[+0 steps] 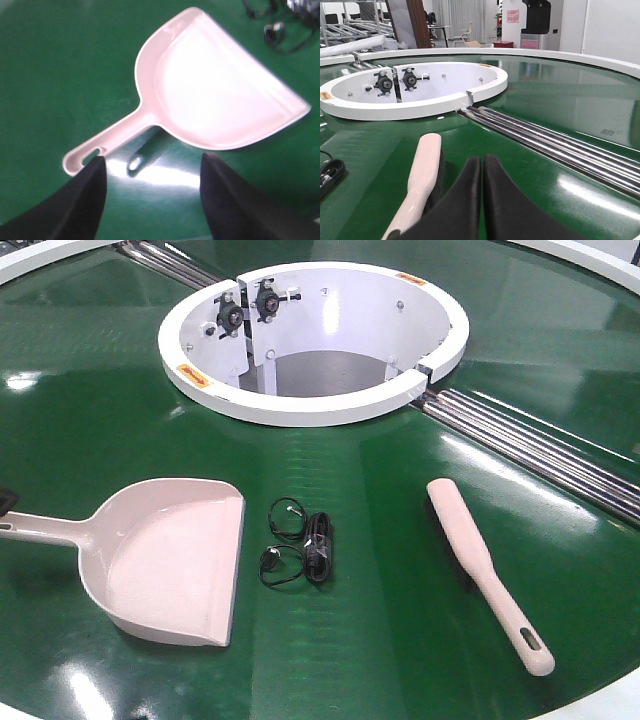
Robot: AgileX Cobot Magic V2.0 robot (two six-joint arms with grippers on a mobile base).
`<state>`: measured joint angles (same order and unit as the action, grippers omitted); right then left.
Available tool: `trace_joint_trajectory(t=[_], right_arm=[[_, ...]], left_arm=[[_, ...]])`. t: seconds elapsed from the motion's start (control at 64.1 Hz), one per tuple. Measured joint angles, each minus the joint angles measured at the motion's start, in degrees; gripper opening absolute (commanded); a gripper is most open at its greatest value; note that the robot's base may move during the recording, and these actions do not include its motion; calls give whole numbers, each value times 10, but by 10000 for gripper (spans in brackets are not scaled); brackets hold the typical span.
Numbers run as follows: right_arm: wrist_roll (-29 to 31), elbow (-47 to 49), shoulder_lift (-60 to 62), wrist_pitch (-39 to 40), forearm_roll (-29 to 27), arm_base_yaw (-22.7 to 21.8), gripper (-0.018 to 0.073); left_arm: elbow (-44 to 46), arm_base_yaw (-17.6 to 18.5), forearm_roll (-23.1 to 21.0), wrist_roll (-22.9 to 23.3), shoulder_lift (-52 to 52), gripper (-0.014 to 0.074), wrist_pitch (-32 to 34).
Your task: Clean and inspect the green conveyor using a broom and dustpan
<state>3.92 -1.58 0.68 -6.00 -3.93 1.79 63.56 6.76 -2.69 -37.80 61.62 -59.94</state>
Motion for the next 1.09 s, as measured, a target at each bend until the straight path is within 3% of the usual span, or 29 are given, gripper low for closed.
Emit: trace_joint_trajectory(t=[0.156, 0.375, 0.499, 0.733, 0.936, 1.092], right_arm=[[0, 0, 0, 0, 0, 0, -8], [0, 0, 0, 0, 0, 0, -8], [0, 0, 0, 0, 0, 0, -8], [0, 0, 0, 0, 0, 0, -8], [0, 0, 0, 0, 0, 0, -8], [0, 0, 0, 0, 0, 0, -8]], left_arm=[[76, 1, 27, -59, 120, 398, -27], [85, 6, 39, -120, 219, 409, -8], [85, 6, 73, -153, 246, 460, -14], [86, 6, 150, -165, 250, 594, -9], [86, 6, 154, -194, 261, 606, 1], [86, 6, 133, -247, 280, 594, -1]])
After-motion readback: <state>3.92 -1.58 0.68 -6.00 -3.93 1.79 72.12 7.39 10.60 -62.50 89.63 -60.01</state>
